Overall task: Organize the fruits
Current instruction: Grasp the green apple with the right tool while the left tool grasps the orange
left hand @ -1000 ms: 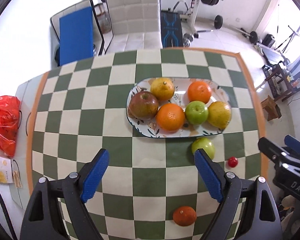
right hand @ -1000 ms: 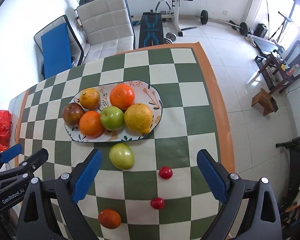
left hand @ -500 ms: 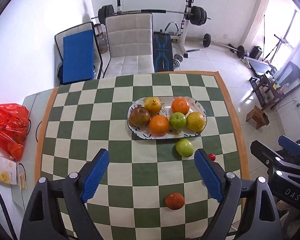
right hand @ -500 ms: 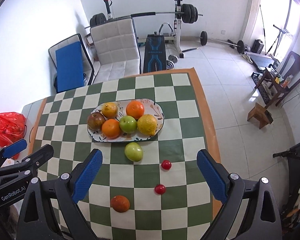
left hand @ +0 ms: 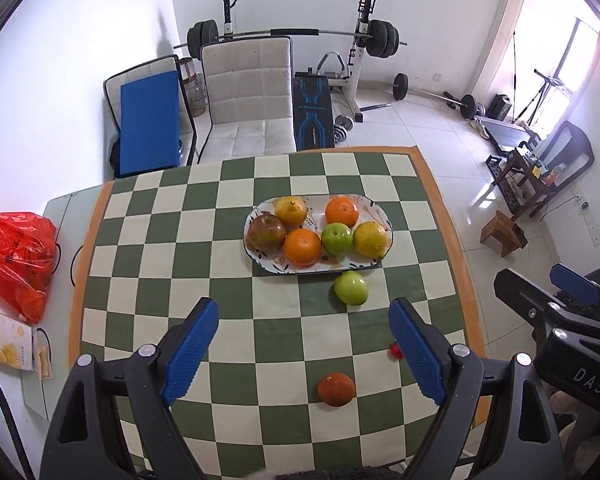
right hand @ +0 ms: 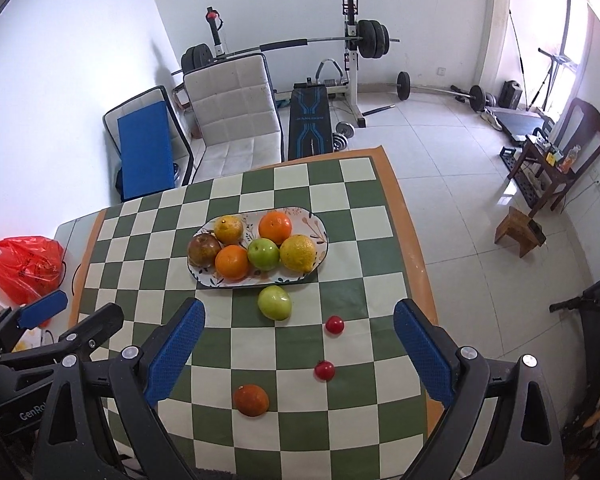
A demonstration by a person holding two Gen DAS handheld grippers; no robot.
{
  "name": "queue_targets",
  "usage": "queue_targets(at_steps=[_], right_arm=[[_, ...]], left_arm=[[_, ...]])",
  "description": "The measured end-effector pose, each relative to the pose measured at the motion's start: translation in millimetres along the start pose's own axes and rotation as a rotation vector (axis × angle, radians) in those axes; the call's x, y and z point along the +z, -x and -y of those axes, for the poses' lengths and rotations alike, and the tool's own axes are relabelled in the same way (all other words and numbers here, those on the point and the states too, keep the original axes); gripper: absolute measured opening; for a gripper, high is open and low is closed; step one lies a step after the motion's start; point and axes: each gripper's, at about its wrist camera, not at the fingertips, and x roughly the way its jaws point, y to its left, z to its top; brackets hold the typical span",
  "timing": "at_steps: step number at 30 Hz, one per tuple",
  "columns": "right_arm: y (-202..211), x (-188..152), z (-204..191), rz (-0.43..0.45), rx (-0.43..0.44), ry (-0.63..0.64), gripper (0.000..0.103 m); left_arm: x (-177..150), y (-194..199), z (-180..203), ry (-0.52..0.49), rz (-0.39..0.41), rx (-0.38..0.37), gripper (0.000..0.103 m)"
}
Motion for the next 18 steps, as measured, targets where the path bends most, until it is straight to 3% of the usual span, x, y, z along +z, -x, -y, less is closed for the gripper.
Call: queue_targets(at_steps=[1,4,10,11,12,13,18], right_arm=[[-4.3,-1.0,3.4,-0.011,0.0,-0.009,0.097],[-25.3,-7.3,18.6,-0.057,0.027,-0.054,0.098],[-90.4,-39.1,53.0,-0.189,0.057,-0.134,0.097],[-98.6,-44.2,57.0,-0.208,0.056,-0.141,0.093],[-110.4,-51.2,61.1,-0.239,0.057,-0.146,0.08],[-121.5,-57.9,63.9,-0.264,0.053,-0.144,0.076],[-161.2,-79.1,75.6,-0.347,0.044,-0.159,0.076]], left_arm=[[-0.5,-6.0,1.2,-0.005,-0.014,-0.001,0.102],[-4.5,-31.7,5.8,-0.018,-0.073,0.009,0.103],[-42.6,-125.2,26.1,-0.049,-0.316,-0.018,0.103],[-49.2,-138.6,29.2,-0.049,-0.362,-0.023,0.103],[-58.2,-156.3,33.0,-0.044,-0.422,-0.034,0.103],[-66.7,-173.0,35.7,-0.028,-0.48,-0.053,0.103],[-99.0,-236.0,41.7,0.044,-0.675,-0.087,0.103]])
